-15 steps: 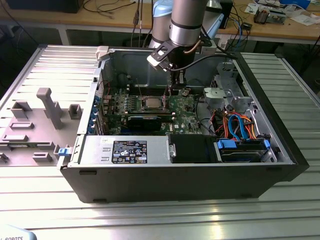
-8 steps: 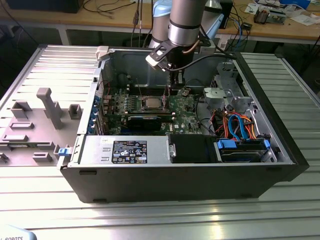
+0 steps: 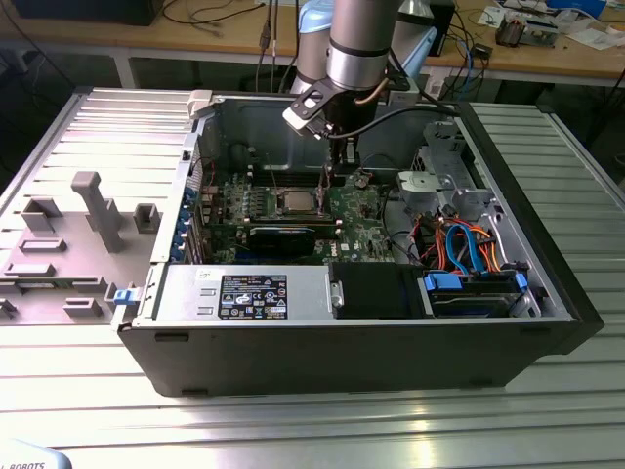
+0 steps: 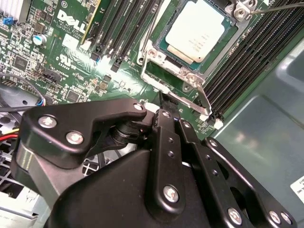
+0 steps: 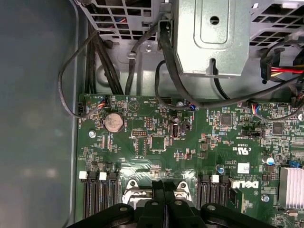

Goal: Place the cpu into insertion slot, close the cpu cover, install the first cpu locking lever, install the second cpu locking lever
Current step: 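Close the cpu cover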

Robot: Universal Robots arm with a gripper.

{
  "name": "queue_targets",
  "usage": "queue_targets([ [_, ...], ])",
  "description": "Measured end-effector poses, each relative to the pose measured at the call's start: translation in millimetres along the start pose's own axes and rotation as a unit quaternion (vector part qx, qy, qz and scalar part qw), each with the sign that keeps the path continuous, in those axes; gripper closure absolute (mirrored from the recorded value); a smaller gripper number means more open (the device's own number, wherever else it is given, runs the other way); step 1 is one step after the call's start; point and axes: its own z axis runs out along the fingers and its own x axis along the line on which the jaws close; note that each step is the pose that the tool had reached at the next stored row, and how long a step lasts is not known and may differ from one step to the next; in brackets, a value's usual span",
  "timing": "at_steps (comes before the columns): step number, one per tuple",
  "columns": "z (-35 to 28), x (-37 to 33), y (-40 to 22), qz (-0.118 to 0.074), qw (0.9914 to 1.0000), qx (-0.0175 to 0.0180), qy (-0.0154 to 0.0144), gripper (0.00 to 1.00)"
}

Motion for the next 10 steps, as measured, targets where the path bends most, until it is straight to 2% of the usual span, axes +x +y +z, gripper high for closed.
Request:
queue_targets([
  [10, 0.1, 0.2, -5.8, 0.0, 1.0, 0.0, 0.0, 0.89],
])
